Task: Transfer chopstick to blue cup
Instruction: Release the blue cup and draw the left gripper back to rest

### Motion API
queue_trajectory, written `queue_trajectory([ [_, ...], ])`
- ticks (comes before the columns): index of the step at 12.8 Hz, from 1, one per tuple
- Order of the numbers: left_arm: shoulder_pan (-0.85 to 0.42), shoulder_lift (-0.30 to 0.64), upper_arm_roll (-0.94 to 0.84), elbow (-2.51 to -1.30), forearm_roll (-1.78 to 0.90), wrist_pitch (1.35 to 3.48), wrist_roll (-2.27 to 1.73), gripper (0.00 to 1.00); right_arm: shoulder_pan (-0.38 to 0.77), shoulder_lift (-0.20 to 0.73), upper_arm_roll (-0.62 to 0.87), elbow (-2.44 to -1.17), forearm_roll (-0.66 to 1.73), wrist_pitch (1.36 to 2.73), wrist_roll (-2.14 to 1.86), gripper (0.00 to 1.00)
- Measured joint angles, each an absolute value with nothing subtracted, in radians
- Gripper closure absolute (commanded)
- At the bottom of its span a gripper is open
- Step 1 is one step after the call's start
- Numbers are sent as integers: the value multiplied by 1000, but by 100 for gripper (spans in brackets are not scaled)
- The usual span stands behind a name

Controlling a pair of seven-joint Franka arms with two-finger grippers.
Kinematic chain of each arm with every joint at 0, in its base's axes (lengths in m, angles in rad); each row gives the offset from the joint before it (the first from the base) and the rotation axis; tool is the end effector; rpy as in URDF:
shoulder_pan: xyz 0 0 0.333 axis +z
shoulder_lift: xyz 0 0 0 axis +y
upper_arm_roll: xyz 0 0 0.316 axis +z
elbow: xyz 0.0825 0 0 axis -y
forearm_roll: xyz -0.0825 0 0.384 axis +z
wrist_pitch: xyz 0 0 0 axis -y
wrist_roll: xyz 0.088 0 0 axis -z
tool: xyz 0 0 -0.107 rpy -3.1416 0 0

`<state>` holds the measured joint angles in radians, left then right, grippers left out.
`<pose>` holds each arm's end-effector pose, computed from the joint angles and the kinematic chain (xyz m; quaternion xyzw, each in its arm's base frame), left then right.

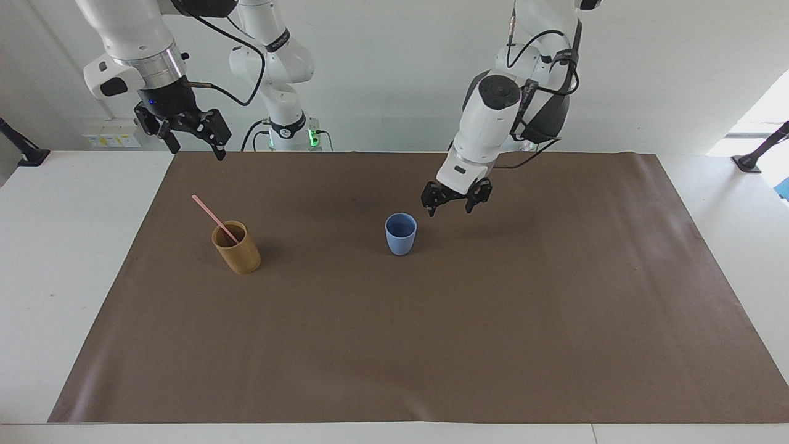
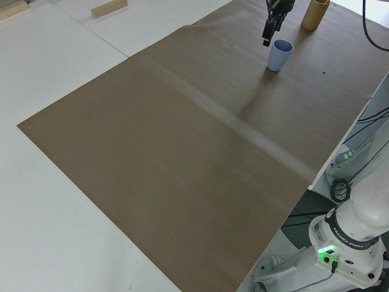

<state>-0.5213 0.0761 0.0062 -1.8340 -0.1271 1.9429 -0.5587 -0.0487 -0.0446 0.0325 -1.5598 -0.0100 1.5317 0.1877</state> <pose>0.5070 -0.2970 0.4883 0.9971 0.0439 -0.0163 0.0593 0.5368 -0.0094 0.6505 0.9947 -0.1020 0.0087 0.0050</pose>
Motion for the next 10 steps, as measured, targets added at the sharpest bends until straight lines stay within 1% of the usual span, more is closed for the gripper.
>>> queue_trajectory([
  [2, -448, 15, 9, -1835, -127, 1854, -461, 0, -57, -59, 32, -1592, -10, 1551, 181, 0],
  [4, -368, -17, 12, -1837, -127, 1792, -355, 0, -72, -86, 32, -1661, -10, 1599, 135, 0],
  [6, -282, -28, 14, -1838, -127, 1754, -237, 0, -106, -107, 30, -1756, -10, 1650, 101, 0],
  [10, -130, -51, 17, -1833, -112, 1694, -57, 0, -160, -112, 29, -1918, -10, 1781, -6, 0],
])
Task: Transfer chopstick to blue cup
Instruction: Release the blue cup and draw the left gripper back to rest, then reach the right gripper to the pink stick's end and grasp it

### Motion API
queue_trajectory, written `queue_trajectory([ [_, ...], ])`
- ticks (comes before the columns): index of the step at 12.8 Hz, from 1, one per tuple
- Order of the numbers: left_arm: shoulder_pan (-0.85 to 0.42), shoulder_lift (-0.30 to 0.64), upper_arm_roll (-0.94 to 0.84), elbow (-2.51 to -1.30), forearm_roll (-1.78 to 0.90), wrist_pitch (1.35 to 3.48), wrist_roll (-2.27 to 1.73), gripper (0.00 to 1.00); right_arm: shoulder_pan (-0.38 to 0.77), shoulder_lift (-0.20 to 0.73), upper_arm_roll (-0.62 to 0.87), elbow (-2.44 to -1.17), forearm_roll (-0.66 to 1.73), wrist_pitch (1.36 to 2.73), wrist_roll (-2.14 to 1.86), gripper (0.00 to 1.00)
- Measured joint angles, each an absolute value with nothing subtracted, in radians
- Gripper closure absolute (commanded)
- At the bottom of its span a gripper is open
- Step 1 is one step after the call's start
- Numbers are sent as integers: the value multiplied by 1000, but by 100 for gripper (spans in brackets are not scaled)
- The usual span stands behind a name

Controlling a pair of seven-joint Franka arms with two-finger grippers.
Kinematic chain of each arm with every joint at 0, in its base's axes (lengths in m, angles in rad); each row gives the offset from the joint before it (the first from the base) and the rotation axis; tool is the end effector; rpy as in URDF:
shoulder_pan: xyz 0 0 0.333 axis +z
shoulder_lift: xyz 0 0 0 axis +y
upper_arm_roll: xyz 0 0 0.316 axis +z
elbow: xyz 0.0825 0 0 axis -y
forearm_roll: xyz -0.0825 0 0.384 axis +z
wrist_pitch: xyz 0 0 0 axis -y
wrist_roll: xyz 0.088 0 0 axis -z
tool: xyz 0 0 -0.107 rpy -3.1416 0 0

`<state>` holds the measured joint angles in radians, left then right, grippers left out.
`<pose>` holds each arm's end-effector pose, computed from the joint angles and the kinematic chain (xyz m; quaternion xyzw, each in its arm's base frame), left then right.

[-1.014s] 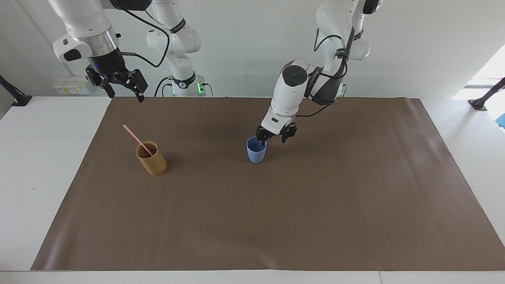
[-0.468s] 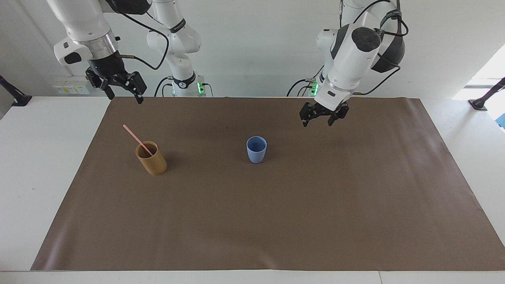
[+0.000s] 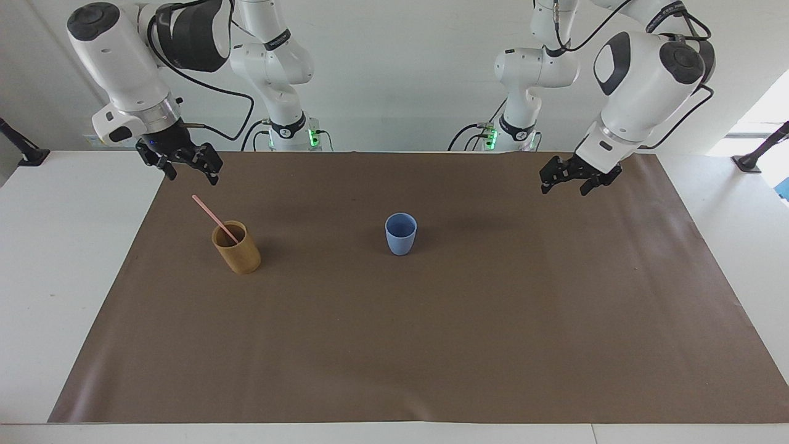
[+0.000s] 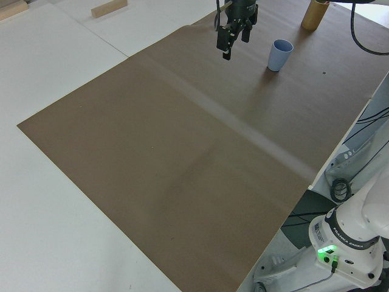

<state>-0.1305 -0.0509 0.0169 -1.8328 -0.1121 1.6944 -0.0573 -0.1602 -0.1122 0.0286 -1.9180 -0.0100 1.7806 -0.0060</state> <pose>0.5329 -0.0714 0.5393 0.9973 -0.0188 -0.0483 0.0517 0.5200 -0.0691 0.5379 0.9980 -0.0618 -0.0130 0.0056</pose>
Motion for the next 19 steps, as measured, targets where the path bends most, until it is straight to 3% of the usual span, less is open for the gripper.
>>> queue_trajectory([
  [4, -60, -68, 17, -1744, -65, 1608, -4, 0, -207, -112, 28, -2048, -5, 1865, -87, 23],
  [7, -57, -47, 15, -1611, -23, 1492, -3, 0, -227, -112, 27, -2078, 28, 1867, -138, 59],
  [12, -57, -42, 10, -1563, -21, 1452, -3, 0, -281, -117, 27, -2080, 208, 1895, -210, 59],
  [19, -57, -45, 13, -1550, -21, 1451, -3, 0, -291, -117, 26, -2081, 215, 1934, -245, 56],
])
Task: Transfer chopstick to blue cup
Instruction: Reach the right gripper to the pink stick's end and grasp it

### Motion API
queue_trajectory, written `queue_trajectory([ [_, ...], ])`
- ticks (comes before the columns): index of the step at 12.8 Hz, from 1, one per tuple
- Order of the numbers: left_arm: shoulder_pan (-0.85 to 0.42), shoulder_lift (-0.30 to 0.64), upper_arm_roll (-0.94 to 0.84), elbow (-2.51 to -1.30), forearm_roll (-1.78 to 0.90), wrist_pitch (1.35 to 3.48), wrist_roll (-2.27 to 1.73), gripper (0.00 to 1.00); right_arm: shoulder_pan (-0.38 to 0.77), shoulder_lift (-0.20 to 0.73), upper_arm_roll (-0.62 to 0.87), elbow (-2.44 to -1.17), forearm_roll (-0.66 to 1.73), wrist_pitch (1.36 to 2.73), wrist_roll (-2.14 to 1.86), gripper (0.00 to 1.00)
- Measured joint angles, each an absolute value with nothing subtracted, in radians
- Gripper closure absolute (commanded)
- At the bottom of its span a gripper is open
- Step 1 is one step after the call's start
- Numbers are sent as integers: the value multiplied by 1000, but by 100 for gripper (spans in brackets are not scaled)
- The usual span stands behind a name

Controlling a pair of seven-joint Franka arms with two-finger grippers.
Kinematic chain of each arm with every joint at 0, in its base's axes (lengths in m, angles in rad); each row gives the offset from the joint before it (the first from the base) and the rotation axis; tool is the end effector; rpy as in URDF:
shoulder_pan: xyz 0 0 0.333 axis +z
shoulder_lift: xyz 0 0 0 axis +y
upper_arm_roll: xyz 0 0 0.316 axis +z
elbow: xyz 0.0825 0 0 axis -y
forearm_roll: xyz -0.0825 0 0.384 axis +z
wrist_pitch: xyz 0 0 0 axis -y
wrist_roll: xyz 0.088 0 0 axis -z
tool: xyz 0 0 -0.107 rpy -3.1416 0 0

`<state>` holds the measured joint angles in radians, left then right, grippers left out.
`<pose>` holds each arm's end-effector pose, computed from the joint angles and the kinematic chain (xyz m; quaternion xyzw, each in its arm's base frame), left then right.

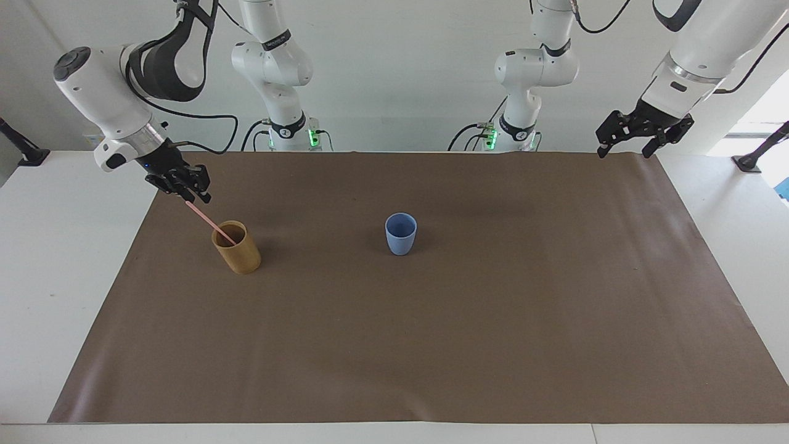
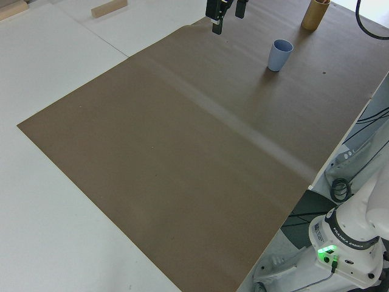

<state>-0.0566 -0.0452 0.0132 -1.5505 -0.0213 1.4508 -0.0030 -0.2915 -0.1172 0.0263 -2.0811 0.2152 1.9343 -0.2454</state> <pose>0.5274 -0.0252 0.6483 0.9993 -0.0212 -0.0275 0.0103 0.5026 -0.1209 0.4774 -0.9938 0.0496 -0.0106 0.0988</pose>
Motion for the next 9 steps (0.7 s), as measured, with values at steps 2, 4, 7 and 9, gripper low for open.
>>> queue_trajectory([
  [2, -57, -52, 18, -1547, -21, 1451, -3, 0, -292, -117, 26, -2083, 215, 1955, -254, 56],
  [4, -57, -56, 19, -1547, -21, 1449, -3, 0, -297, -117, 26, -2087, 216, 1995, -301, 56],
  [7, -57, -62, 19, -1546, -21, 1449, -3, 0, -323, -117, 25, -2096, 257, 2006, -365, 56],
  [9, -57, -64, 18, -1546, -21, 1447, -3, 0, -327, -117, 25, -2097, 262, 2006, -369, 61],
])
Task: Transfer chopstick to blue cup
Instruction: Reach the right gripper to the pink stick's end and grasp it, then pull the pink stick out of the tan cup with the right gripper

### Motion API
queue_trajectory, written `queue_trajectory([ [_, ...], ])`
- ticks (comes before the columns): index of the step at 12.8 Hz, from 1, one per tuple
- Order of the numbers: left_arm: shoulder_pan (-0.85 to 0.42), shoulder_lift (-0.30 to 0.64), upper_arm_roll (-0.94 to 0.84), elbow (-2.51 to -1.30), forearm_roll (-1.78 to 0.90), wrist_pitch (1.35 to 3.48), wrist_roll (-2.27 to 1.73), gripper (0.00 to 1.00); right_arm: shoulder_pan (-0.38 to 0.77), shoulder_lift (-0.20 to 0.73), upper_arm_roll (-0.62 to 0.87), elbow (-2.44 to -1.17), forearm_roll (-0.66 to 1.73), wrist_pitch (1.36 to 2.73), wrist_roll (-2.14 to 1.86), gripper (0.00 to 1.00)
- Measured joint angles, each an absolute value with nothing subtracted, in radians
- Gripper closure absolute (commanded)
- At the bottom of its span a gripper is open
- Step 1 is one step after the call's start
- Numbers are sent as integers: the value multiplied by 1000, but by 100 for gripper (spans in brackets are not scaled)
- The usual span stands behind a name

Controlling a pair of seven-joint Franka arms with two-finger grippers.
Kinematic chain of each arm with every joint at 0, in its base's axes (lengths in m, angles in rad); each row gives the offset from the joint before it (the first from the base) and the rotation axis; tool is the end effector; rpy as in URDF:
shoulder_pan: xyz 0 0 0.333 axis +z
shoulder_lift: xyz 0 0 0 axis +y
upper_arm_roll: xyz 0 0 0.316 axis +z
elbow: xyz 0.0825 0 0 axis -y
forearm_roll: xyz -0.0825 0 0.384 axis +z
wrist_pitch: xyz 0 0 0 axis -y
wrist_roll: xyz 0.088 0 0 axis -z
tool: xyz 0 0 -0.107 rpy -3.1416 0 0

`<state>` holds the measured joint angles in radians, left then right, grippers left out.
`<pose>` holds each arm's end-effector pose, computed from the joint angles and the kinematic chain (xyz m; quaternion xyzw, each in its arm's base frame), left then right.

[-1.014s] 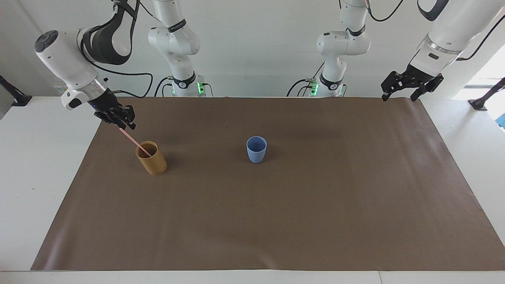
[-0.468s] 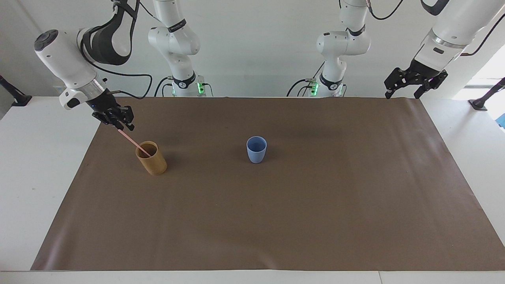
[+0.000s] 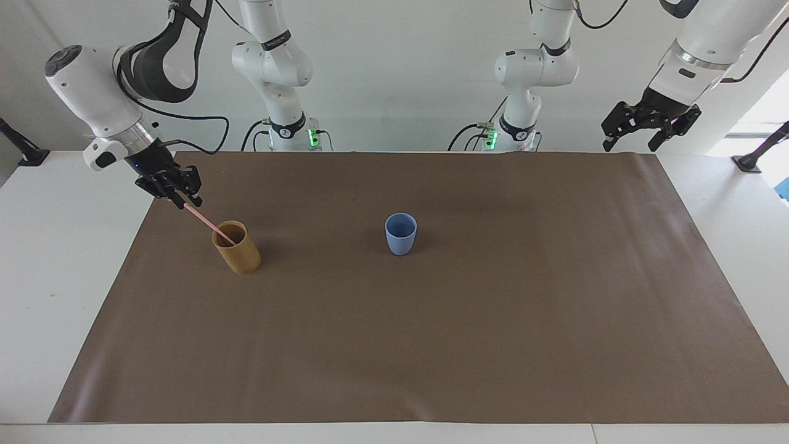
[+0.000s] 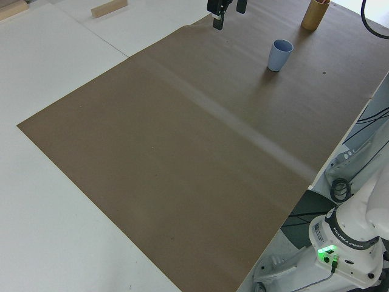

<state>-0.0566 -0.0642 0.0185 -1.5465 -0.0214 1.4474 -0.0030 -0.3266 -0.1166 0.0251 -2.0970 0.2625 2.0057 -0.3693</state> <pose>0.5210 -0.0220 0.6598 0.9996 -0.0187 -0.0177 0.0109 0.5030 -0.1398 0.4763 -0.9927 0.0201 -0.0507 0.1072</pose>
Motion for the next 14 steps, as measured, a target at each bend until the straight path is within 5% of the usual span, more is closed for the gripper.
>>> queue_trajectory([
  [1, -57, -64, 18, -1546, -22, 1447, -3, 0, -327, -117, 25, -2097, 268, 2006, -369, 82],
  [3, -57, -64, 18, -1546, -22, 1446, -3, 0, -327, -117, 25, -2097, 307, 2006, -370, 96],
  [10, -57, -66, 7, -1546, -22, 1445, -3, 0, -328, -121, 27, -2078, 407, 1998, -370, 99],
  [14, -57, -66, 11, -1546, -22, 1445, -3, 0, -312, -170, 53, -1939, 361, 1818, -275, 100],
])
